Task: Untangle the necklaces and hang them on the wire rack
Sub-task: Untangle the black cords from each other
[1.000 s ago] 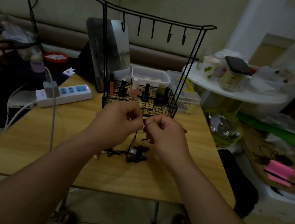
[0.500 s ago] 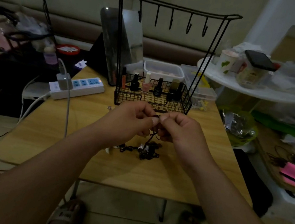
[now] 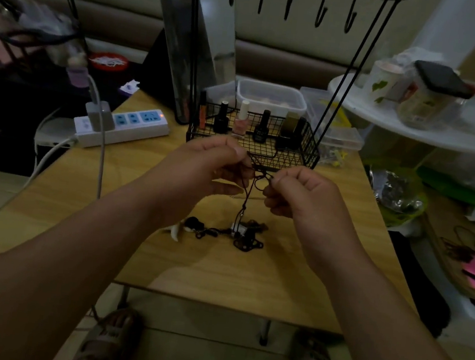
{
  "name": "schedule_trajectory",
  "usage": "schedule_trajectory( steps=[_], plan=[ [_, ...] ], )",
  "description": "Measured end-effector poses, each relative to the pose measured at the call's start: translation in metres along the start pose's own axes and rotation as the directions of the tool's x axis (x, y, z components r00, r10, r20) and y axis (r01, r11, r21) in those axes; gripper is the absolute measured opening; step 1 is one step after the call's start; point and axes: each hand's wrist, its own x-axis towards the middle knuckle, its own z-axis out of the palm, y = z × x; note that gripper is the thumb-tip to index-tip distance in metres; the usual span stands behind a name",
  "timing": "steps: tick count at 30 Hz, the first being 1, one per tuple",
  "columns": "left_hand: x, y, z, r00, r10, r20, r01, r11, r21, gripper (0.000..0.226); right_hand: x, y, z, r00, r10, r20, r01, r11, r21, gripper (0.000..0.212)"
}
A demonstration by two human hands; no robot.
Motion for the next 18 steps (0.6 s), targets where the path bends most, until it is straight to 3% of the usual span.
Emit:
schedule_trajectory(
  steps=[6, 11, 16, 18],
  plan=[
    [-0.002, -0.004, 0.000, 0.993, -0.029, 0.117, -0.005, 0.960, 0.279, 0.002, -0.004, -0.001, 0.001, 0.997, -0.066, 0.036, 0.069, 0.994, -0.087, 0.012],
    [-0.007, -0.003, 0.001, 0.987, 0.032, 0.160, -0.106, 0.871, 0.480, 0.007, -0.005, 0.000, 0.000, 0.997, -0.062, 0.038, 0.067, 0.987, -0.148, 0.012],
    [-0.011, -0.004, 0.002, 0.975, 0.130, 0.179, -0.219, 0.669, 0.710, 0.010, -0.005, 0.001, -0.002, 0.996, -0.050, 0.069, 0.062, 0.979, -0.193, 0.011],
    [-0.012, -0.005, 0.002, 0.967, 0.167, 0.193, -0.255, 0.641, 0.723, 0.015, -0.005, 0.002, -0.002, 0.996, -0.050, 0.077, 0.065, 0.977, -0.205, 0.011]
  ],
)
